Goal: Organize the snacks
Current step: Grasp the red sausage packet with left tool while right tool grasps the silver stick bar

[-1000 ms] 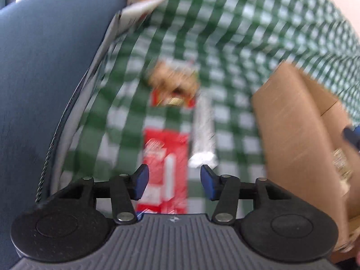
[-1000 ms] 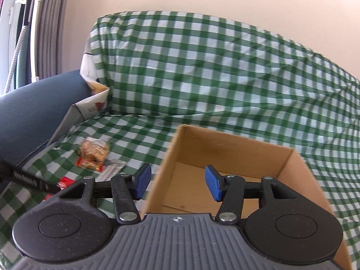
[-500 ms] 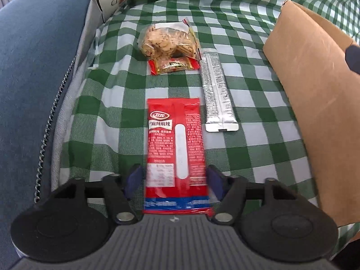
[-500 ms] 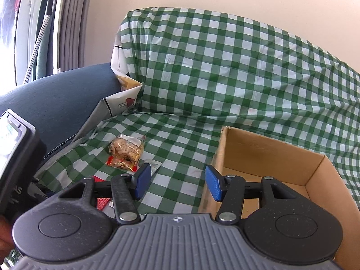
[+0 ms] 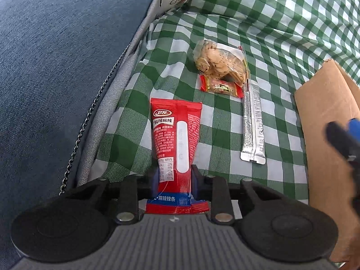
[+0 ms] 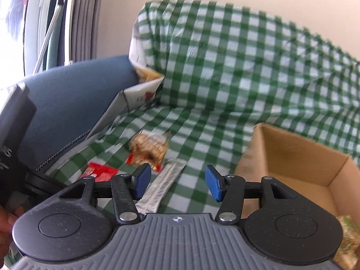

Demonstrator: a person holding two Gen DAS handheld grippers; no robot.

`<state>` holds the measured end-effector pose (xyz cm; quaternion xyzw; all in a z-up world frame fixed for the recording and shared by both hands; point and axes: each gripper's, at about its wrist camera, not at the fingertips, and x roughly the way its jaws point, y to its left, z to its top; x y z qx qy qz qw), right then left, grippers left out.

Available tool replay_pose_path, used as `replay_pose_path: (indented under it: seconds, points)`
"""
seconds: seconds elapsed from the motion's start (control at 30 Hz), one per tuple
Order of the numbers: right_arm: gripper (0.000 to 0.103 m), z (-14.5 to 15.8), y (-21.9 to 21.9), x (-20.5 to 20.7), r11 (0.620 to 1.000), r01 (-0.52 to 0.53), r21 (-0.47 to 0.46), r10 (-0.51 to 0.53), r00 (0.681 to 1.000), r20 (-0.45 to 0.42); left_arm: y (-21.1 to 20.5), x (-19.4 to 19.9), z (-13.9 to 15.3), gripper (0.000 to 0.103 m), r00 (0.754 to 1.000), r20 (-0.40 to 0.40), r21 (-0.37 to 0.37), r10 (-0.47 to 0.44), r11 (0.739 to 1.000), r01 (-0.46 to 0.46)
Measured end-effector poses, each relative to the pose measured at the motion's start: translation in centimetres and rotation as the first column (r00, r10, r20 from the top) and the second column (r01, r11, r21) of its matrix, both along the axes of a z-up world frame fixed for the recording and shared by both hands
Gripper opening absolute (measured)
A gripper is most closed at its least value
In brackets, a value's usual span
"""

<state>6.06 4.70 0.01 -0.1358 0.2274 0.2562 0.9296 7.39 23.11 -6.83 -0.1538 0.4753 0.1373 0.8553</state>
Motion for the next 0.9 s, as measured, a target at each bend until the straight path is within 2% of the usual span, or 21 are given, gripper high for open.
replay_pose_path:
  seconds: [0.27, 0.37, 0.43, 0.57, 0.67, 0.7, 0.73, 0.9]
  points:
    - [0.054, -4.0, 3.6, 3.7, 0.999, 0.045, -0.022, -0.048, 0.989, -0.138, -0.2, 0.0, -0.2, 0.028, 1.0, 0.002, 0.003, 0.006, 1.0, -0.006]
    - [0.058, -5.6, 4.7, 5.3, 0.997, 0.067, -0.046, -0.074, 0.981, -0.18, 0.0, -0.1, -0.2, 0.029, 1.0, -0.001, -0.008, 0.012, 1.0, -0.012]
    - [0.066, -6.7, 5.2, 6.4, 0.995, 0.084, -0.059, -0.095, 0.97, -0.223, 0.1, 0.0, -0.3, 0.029, 1.0, -0.001, -0.014, 0.017, 1.0, -0.017]
    - [0.066, -8.5, 5.5, 7.9, 0.991, 0.11, -0.071, -0.126, 0.951, -0.283, 0.1, -0.1, -0.2, 0.029, 1.0, -0.004, -0.023, 0.024, 0.999, -0.024]
    - [0.056, -8.7, 5.4, 8.1, 0.993, 0.101, -0.054, -0.112, 0.95, -0.29, 0.1, 0.0, -0.2, 0.029, 1.0, -0.005, -0.025, 0.027, 0.999, -0.027]
    - [0.042, -8.6, 5.4, 7.9, 0.995, 0.09, -0.051, -0.101, 0.952, -0.289, 0.1, -0.1, -0.2, 0.029, 1.0, -0.005, -0.026, 0.028, 0.999, -0.028]
    - [0.033, -8.5, 5.4, 7.9, 0.995, 0.082, -0.053, -0.094, 0.953, -0.287, 0.1, -0.1, -0.2, 0.029, 1.0, -0.004, -0.027, 0.029, 0.999, -0.029]
    - [0.029, -7.7, 4.6, 7.3, 0.995, 0.078, -0.061, -0.093, 0.952, -0.29, 0.0, -0.5, 0.1, 0.029, 0.999, 0.01, -0.033, 0.041, 0.999, -0.041]
